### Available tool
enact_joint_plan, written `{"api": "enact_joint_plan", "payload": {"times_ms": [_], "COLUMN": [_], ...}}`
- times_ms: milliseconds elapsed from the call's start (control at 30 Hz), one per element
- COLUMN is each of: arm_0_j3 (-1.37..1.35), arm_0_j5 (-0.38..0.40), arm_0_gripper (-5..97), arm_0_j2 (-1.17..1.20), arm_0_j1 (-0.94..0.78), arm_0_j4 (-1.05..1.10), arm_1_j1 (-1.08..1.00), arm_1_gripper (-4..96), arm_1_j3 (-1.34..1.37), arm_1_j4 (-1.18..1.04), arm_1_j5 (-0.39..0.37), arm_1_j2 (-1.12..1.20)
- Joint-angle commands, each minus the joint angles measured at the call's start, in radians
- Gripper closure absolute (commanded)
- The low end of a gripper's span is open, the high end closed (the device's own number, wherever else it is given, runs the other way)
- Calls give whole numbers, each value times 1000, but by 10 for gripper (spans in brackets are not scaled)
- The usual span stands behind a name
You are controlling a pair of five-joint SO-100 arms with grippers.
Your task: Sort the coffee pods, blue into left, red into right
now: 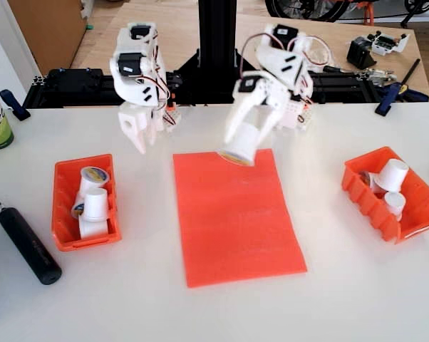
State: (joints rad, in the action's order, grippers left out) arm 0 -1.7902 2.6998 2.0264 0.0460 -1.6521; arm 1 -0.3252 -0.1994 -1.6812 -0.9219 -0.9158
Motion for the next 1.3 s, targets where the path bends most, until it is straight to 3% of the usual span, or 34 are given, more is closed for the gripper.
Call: {"api": "enact_joint_plan", "payload": {"times_ms": [0, 67, 100, 167, 267, 467, 600, 733, 900, 1033, 1167, 1267], "arm_0_j3": [11, 11, 11, 11, 11, 20, 20, 14, -23, -54, -60, -92], "arm_0_j5": [-8, -8, -8, -8, -8, -2, 12, 60, 130, 183, 216, 212], "arm_0_gripper": [804, 804, 804, 804, 804, 809, 813, 823, 832, 837, 836, 831], "arm_0_j2": [54, 72, 75, 78, 84, 103, 110, 104, 67, 31, 6, -3], "arm_0_j1": [-12, -12, -12, -12, -23, -48, -71, -83, -86, -97, -124, -166], "arm_0_j4": [-48, -57, -64, -75, -86, -84, -78, -38, 109, 216, 249, 282], "arm_1_j1": [28, 29, 29, 26, -15, -71, 38, 152, 267, 371, 520, 640], "arm_1_gripper": [844, 848, 848, 839, 832, 829, 829, 810, 791, 787, 777, 784], "arm_1_j3": [-35, -35, -35, -35, -34, -34, -34, -32, -32, -32, -32, -28], "arm_1_j4": [-55, -71, -55, 38, 120, 230, 216, 123, -9, -86, -149, -155], "arm_1_j5": [-190, -179, -135, 44, 390, 1193, 1723, 2103, 2411, 2539, 2565, 2519], "arm_1_j2": [-66, -83, -89, -91, -107, -144, -222, -291, -325, -325, -337, -334]}}
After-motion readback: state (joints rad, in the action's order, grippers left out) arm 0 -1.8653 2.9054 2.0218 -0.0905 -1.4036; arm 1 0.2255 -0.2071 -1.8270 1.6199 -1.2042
